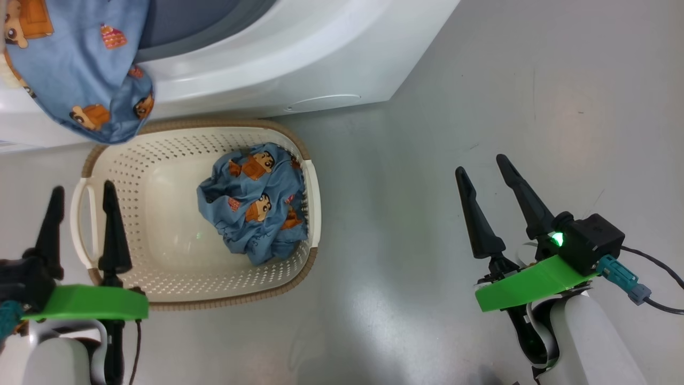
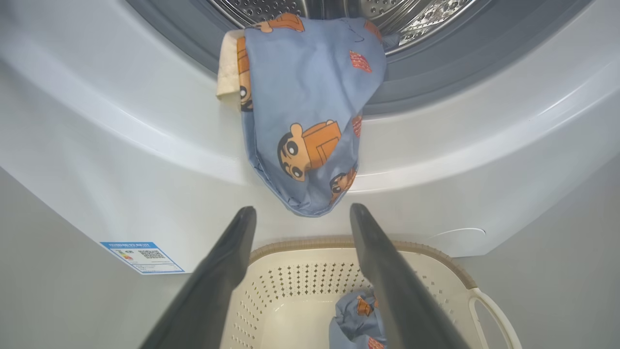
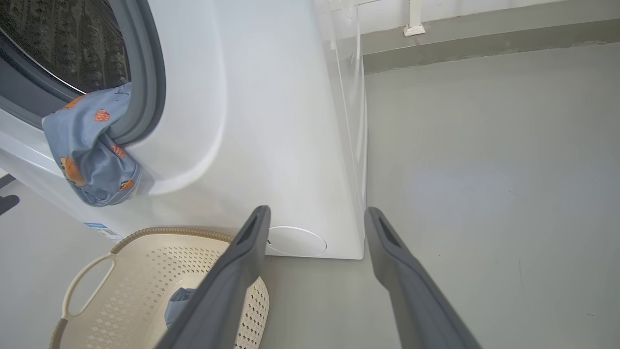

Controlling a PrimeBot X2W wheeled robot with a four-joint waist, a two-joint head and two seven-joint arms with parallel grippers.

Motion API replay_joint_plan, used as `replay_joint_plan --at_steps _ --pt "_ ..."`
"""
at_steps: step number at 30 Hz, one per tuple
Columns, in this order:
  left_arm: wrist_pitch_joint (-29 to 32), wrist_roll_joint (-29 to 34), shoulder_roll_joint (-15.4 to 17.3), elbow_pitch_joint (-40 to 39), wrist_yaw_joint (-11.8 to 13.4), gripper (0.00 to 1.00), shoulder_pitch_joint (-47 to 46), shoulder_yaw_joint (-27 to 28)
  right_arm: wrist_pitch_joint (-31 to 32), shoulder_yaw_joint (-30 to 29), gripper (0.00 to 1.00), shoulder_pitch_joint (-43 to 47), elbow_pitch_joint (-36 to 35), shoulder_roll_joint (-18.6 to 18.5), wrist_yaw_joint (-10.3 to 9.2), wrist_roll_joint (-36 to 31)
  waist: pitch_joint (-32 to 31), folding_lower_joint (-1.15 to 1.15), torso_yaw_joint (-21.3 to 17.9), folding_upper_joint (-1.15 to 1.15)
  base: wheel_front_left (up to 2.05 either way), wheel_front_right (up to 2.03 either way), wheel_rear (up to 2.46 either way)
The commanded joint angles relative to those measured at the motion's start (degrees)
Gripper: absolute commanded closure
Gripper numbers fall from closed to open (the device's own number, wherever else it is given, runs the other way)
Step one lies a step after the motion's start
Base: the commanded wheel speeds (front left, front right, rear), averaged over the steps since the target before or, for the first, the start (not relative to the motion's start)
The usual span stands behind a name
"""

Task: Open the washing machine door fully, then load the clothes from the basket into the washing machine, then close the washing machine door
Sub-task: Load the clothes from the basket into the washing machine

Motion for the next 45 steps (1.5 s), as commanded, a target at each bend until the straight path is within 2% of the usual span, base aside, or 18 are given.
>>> replay_joint_plan --at_steps 1,14,24,34,45 --pt "-0.36 0.19 1.06 -0.62 -0.03 0.00 2.12 1.46 -0.27 1.49 0.00 0.93 -1.05 0.33 0.09 -0.68 0.01 0.00 0.01 0.00 0.00 0.00 0.00" --pt "-0.36 0.53 0.69 0.48 -0.22 0.00 1.77 1.55 -0.27 1.43 0.00 0.80 -0.80 0.33 0.09 -0.47 -0.04 0.00 0.11 0.00 0.00 0.00 0.00" --pt "-0.36 0.64 1.14 1.99 -0.58 0.00 -2.89 2.00 -0.27 1.40 0.00 0.58 -0.69 0.33 0.09 -0.31 0.06 0.00 -0.12 0.00 0.00 0.00 0.00" --pt "-0.36 1.07 2.33 7.49 -0.27 0.00 -9.87 2.61 -0.27 1.97 0.00 0.50 -0.55 0.33 0.09 0.37 0.41 0.00 -1.31 0.00 0.00 0.00 0.00" --pt "-0.36 0.34 3.73 17.51 0.15 0.00 -18.49 3.40 -0.27 2.44 0.00 0.37 -0.64 0.33 0.09 1.05 1.49 0.00 -2.75 0.00 0.00 0.00 0.00"
